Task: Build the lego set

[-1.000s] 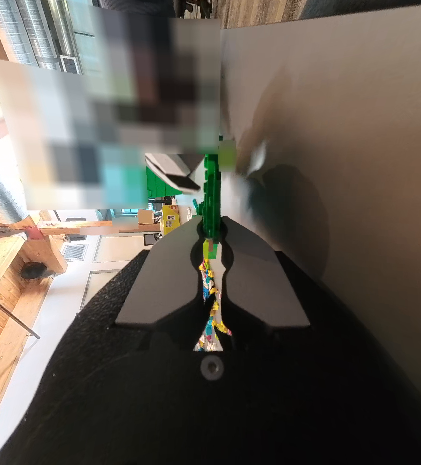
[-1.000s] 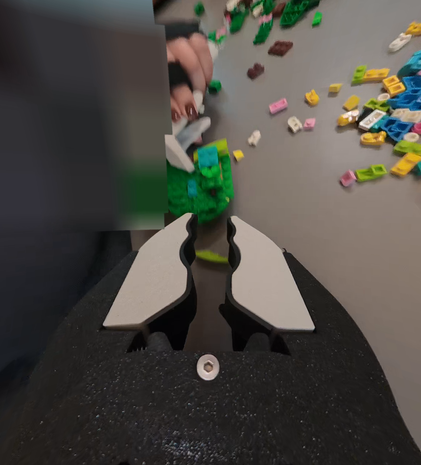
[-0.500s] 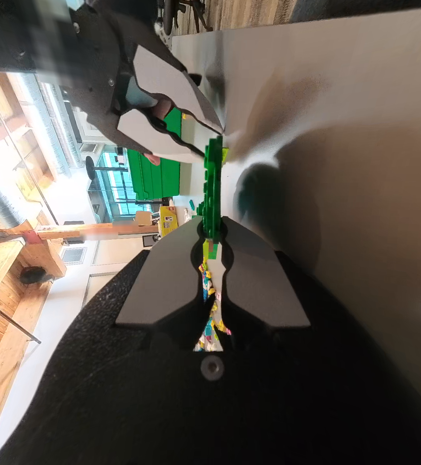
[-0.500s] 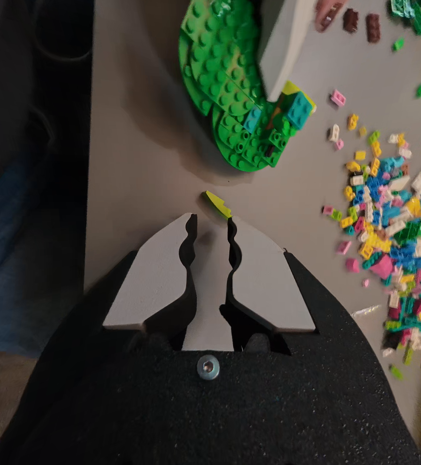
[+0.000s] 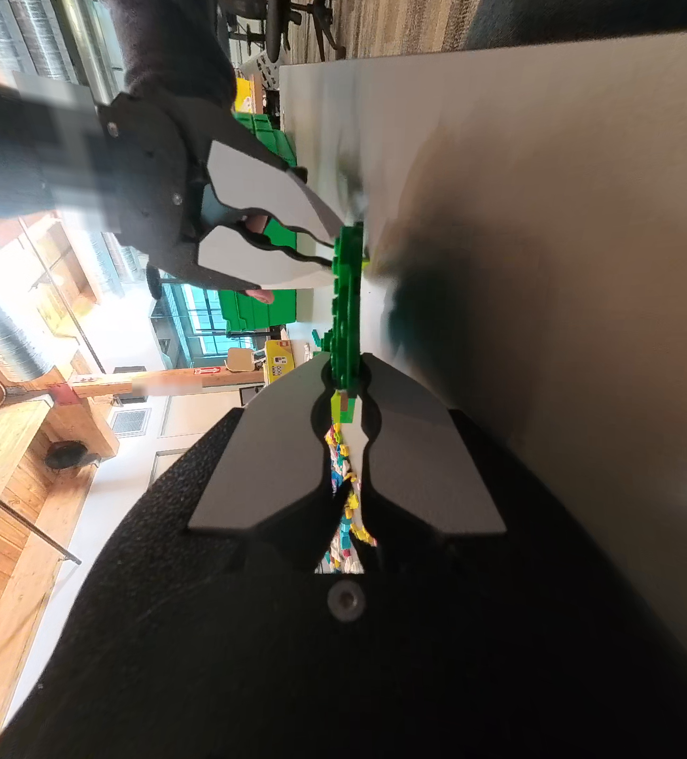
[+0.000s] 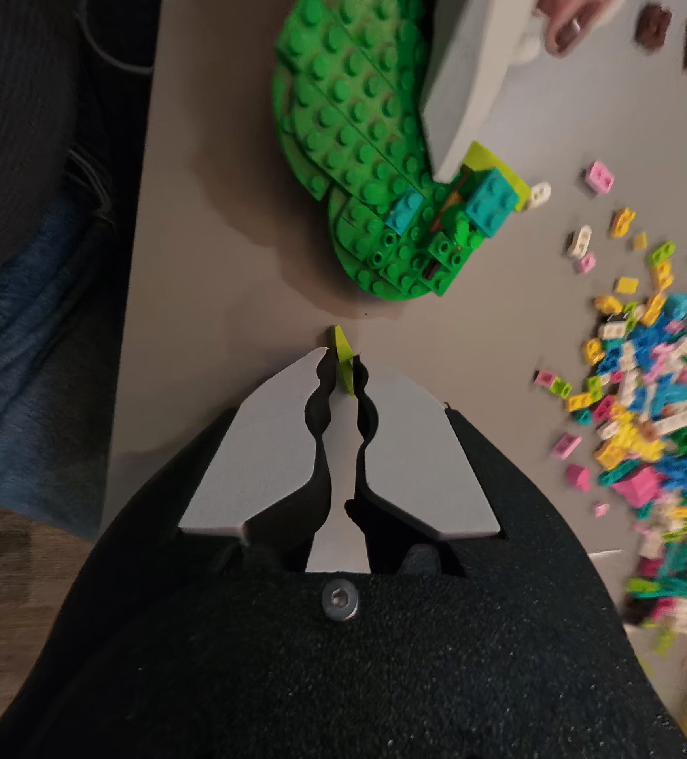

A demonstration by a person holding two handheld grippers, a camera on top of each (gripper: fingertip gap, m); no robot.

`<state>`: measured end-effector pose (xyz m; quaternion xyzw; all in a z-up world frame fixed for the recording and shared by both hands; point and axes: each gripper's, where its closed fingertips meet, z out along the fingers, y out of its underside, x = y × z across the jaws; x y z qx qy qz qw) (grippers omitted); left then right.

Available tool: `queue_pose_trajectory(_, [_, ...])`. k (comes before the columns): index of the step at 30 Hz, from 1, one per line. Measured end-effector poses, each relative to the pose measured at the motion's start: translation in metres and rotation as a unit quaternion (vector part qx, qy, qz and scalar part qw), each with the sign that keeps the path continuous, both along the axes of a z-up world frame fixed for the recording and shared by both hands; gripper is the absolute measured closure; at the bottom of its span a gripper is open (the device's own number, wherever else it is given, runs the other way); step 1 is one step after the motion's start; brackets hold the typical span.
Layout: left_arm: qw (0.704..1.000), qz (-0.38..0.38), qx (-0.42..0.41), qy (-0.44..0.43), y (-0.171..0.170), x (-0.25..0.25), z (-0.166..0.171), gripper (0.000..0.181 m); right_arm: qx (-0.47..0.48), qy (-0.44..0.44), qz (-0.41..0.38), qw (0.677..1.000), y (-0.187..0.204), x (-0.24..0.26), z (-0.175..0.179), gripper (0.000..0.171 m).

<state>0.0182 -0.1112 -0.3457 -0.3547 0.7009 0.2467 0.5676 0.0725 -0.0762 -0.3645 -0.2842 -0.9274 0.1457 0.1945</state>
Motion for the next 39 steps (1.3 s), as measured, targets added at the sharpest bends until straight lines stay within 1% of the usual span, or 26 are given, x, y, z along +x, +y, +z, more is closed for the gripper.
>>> queue_pose_trajectory(3, [1.0,-0.002,0.004,0.003,0.0,0.001,0.0,0.173,-0.078,-0.047,-0.081,0.992,0.003,0.0,0.002,0.165])
queue_pose_trajectory(5, [1.0,-0.004,0.005,0.005,-0.001,0.001,0.0,0.173,-0.153,-0.099,-0.151,0.972,0.007,0.0,0.005,0.165])
queue_pose_trajectory(7, [1.0,-0.005,0.004,0.004,-0.001,0.001,0.0,0.173,-0.24,-0.175,-0.204,0.933,0.004,0.004,0.007,0.165])
queue_pose_trajectory(9, [1.0,-0.006,0.003,0.004,-0.002,0.001,0.0,0.173,-0.315,-0.251,-0.238,0.884,-0.003,0.008,0.011,0.165])
queue_pose_trajectory(10, [1.0,-0.007,0.003,0.004,-0.002,0.002,-0.001,0.173,-0.336,-0.276,-0.245,0.866,-0.004,0.009,0.011,0.165])
queue_pose_trajectory(11, [1.0,-0.008,0.002,0.004,-0.002,0.002,-0.001,0.173,-0.344,-0.295,-0.251,0.856,-0.004,0.01,0.009,0.165])
queue_pose_trajectory(14, [1.0,-0.011,0.0,0.004,-0.002,0.002,-0.001,0.173,-0.331,-0.324,-0.264,0.846,0.0,0.009,0.004,0.164])
queue_pose_trajectory(15, [1.0,-0.011,0.0,0.004,-0.002,0.002,-0.001,0.173,-0.325,-0.326,-0.264,0.848,0.001,0.008,0.003,0.164])
queue_pose_trajectory(18, [1.0,-0.012,-0.001,0.003,-0.002,0.002,-0.001,0.173,-0.292,-0.319,-0.252,0.866,0.002,0.007,0.003,0.162])
queue_pose_trajectory(23, [1.0,-0.011,-0.002,0.003,-0.001,0.002,0.0,0.173,-0.238,-0.27,-0.239,0.902,0.012,0.006,0.004,0.152])
queue_pose_trajectory(26, [1.0,-0.011,-0.001,0.004,-0.001,0.001,0.0,0.172,-0.227,-0.224,-0.233,0.919,0.014,0.005,0.008,0.152])
queue_pose_trajectory(29, [1.0,-0.008,0.001,0.005,0.0,0.001,0.0,0.172,-0.242,-0.16,-0.231,0.929,0.005,0.0,0.017,0.156])
queue_pose_trajectory(32, [1.0,-0.007,0.0,0.004,0.0,0.001,0.001,0.173,-0.199,-0.1,-0.23,0.947,0.007,-0.001,0.012,0.157])
queue_pose_trajectory(34, [1.0,-0.007,-0.001,0.004,0.0,0.001,0.001,0.173,-0.181,-0.076,-0.231,0.953,0.008,-0.002,0.01,0.156])
queue_pose_trajectory(37, [1.0,-0.007,-0.003,0.004,0.001,0.001,0.001,0.173,-0.183,-0.082,-0.233,0.952,0.005,0.0,0.004,0.156])
queue_pose_trajectory(39, [1.0,-0.007,-0.004,0.004,0.001,0.001,0.002,0.173,-0.176,-0.085,-0.233,0.952,0.005,0.0,0.0,0.159])
